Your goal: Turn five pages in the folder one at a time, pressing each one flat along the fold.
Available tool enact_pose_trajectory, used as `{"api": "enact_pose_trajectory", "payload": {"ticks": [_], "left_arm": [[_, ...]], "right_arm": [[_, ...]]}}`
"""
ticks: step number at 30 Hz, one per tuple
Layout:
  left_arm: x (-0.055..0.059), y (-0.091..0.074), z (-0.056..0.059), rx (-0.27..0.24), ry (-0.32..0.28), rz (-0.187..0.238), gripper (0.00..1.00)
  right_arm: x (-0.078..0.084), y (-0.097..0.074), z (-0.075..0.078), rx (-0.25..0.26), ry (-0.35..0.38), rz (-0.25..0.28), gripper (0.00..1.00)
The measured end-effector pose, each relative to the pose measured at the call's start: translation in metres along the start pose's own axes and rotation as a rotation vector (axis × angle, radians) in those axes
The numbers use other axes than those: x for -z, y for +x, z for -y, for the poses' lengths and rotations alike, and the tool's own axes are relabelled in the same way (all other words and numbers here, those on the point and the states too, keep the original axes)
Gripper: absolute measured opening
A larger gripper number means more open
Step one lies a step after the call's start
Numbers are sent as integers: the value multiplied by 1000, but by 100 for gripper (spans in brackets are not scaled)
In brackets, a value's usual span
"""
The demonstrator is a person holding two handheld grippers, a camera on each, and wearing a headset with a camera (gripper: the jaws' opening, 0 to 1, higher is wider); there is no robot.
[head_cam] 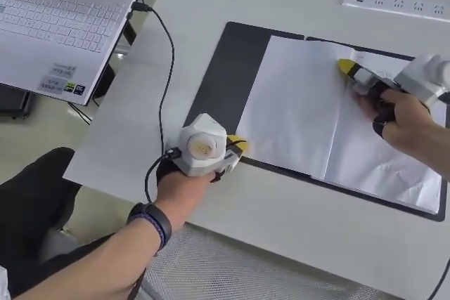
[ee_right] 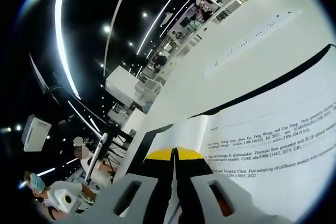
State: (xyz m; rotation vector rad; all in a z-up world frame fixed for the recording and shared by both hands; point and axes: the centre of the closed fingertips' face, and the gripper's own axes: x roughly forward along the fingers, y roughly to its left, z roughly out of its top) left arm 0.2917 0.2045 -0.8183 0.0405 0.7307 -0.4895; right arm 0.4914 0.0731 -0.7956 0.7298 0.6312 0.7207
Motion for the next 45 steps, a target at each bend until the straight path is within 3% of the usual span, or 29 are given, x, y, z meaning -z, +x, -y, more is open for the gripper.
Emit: {"api": "enact_pose_trajectory", "payload": {"ticks": [6,10,13,16,20,26,39,45], "left_arm": [[0,0,0,4,4,0,0],[0,0,0,5,6,0,0],[0,0,0,5,7,1,0],[0,0,0,6,7,2,0],[0,0,1,7,7,3,0],[0,0,1,11,5,5,0],[1,1,1,22,24,4,0],[1,1,1,23,18,8,0]], "right_arm": [[24,-22,-31,-48,-24,-50,0],[33,-36,-41,-61,-20,-65,0],[30,-39,-29,-75,-26,-89,0],[32,-41,-28,-79,-30,-97,0],[45,-53,-40,-87,-29,-96,0],[72,-70,-51,-119,-41,-145,0],[114,-93,-70,-148,-55,-224,0],[134,-104,-78,-169,-80,-286,0]]}}
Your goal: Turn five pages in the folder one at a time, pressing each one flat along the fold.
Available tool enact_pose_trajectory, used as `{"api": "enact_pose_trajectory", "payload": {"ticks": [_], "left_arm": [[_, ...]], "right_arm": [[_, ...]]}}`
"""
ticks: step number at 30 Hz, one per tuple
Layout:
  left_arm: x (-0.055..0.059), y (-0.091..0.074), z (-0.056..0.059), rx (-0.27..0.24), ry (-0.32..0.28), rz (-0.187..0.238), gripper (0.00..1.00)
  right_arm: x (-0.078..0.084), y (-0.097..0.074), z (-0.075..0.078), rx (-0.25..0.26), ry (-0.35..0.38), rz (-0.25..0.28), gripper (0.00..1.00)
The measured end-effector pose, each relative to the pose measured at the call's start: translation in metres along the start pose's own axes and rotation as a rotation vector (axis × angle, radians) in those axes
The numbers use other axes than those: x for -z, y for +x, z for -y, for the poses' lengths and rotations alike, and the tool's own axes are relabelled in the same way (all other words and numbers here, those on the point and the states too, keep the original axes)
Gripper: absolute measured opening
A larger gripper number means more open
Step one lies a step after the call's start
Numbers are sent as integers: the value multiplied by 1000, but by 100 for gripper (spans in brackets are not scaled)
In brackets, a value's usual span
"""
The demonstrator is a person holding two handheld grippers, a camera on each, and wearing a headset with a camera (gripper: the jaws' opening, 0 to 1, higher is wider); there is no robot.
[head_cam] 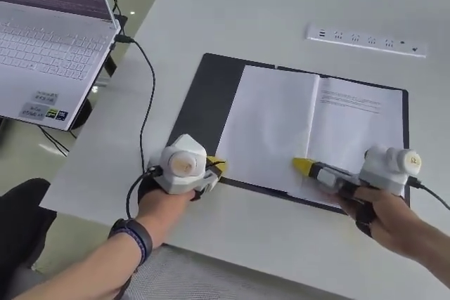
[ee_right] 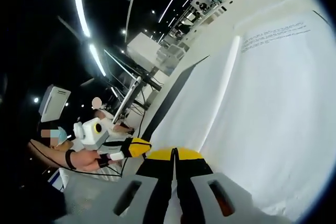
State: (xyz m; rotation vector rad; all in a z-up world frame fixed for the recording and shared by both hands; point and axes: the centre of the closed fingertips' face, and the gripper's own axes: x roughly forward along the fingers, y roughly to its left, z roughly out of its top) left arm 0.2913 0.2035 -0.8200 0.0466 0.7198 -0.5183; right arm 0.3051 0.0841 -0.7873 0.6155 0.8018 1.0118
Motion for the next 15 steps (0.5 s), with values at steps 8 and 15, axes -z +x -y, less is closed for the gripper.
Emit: {"api": "enact_pose_trajectory", "payload": {"ticks": [8,15], "left_arm": [[0,1,0,2,-3,4,0],[0,1,0,2,-5,5,0]], "right_arm": [[18,-6,-8,-5,-6,-23,0],[22,-8,-1,-6,0,-35,0]]}}
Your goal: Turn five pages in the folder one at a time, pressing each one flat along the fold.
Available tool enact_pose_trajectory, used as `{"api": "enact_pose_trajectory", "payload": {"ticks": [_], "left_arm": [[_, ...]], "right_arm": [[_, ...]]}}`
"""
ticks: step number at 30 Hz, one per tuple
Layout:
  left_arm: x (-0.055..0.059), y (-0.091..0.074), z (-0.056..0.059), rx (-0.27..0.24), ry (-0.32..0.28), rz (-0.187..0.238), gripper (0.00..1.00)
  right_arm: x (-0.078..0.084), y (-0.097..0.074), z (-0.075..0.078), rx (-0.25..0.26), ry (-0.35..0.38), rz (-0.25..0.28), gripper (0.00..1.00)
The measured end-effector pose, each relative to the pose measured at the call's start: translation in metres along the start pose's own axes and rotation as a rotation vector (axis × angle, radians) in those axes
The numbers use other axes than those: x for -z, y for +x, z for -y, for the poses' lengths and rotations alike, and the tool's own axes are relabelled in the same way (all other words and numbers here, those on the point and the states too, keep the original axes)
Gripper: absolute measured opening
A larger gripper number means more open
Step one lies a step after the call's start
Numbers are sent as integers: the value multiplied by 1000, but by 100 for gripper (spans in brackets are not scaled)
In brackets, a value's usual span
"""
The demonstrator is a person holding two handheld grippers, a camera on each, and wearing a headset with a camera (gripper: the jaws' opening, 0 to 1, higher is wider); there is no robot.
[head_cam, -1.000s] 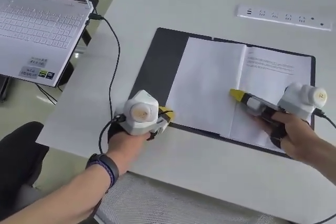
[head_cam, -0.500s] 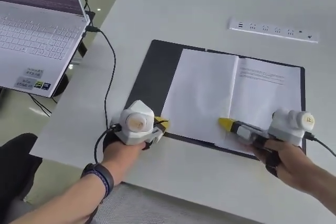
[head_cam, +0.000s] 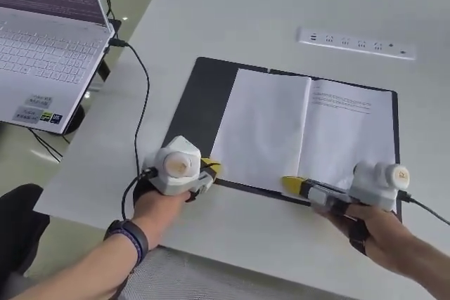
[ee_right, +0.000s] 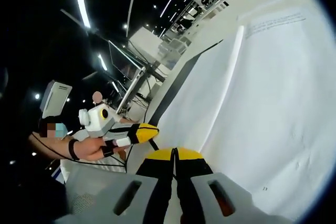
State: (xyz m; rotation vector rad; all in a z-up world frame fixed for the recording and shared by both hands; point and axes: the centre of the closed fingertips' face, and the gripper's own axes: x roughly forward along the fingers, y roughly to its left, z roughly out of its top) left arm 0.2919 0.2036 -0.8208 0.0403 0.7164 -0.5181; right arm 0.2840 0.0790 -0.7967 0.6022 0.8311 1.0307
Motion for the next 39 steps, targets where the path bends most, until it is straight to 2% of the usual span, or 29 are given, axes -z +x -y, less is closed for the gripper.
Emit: {"api": "enact_pose_trajectory", "payload": {"ticks": [10,12,15,18,27,31,33,36,39], "left_arm": [[0,-1,1,-2,-3,1,0],[0,-1,1,-2,-4,2,0],[0,-2,0,-2,-28,-2,0],[-1,-2,0,1,-50,-6,0],[-1,-2,0,1,-85,-10,0],[-1,-3,3,17,-108,-13,2],[-5,-5,6,26,-128,4,5],[-14,-10,10,28,-126,25,8],[-19,-13,11,29,-121,31,12]], "right_arm": [[18,-6,-3,0,0,-29,0],[30,-8,-4,8,-9,-70,0],[36,-10,-5,13,-10,-80,0],[33,-12,-6,13,5,-55,0],[28,-17,-12,12,1,-37,0],[22,-21,-16,14,-2,-24,0],[17,-24,-16,21,5,-9,0],[11,-29,-14,35,-6,12,0],[4,-36,-11,62,-31,26,6]]}}
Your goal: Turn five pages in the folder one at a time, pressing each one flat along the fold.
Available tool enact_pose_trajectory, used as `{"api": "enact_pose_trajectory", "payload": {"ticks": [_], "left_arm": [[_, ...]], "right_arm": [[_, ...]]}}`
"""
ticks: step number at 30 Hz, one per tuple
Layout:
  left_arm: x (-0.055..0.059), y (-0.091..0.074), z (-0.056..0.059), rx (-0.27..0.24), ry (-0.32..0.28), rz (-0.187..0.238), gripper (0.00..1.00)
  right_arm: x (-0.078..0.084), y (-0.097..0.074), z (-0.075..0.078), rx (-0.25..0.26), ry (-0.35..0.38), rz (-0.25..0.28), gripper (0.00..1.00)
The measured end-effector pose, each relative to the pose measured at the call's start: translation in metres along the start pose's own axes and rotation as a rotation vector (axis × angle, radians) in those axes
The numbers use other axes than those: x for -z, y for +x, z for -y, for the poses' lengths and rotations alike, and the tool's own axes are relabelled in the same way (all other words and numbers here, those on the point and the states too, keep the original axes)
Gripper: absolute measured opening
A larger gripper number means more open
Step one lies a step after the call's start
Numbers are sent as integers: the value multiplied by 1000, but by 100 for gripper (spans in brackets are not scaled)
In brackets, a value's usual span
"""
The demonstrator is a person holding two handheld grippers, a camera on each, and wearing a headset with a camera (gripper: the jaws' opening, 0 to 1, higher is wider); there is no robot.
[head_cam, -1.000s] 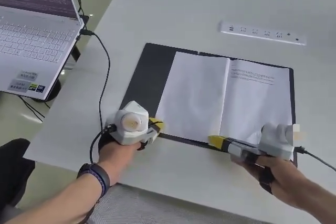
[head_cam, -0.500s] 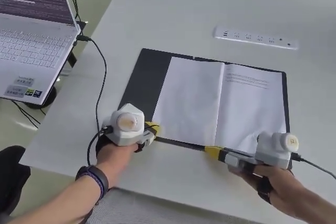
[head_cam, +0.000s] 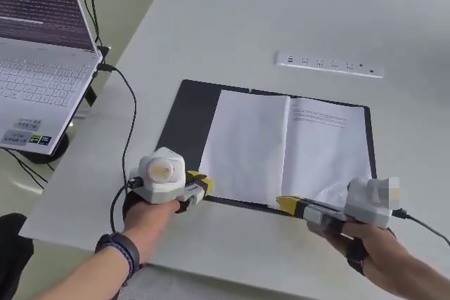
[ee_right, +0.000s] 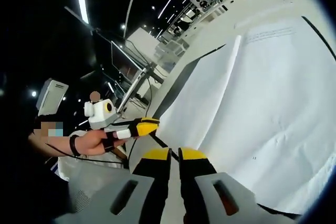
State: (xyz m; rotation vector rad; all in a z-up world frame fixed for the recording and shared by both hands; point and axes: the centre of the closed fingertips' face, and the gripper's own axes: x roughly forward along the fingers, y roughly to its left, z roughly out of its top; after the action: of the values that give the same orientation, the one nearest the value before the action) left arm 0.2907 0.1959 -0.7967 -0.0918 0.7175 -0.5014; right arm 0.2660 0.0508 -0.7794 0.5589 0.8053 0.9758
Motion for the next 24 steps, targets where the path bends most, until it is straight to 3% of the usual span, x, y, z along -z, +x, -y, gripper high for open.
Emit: {"api": "enact_pose_trajectory", "payload": {"ticks": [3,9,13,16,18,24], "left_arm": [[-6,-4,2,8,6,11,16],[-16,-10,6,29,46,17,19],[-23,-15,7,31,72,23,21],[-28,-19,9,33,100,21,22],[-31,-21,9,39,108,22,25],[-39,-30,16,47,164,23,30]], "right_arm": [[-13,-10,6,24,-5,47,8],[-29,-31,18,80,-27,82,13],[-31,-44,25,117,-66,65,17],[-29,-54,28,161,-160,9,18],[-28,-58,29,168,-181,-9,21],[-37,-79,28,205,-266,-20,30]]}}
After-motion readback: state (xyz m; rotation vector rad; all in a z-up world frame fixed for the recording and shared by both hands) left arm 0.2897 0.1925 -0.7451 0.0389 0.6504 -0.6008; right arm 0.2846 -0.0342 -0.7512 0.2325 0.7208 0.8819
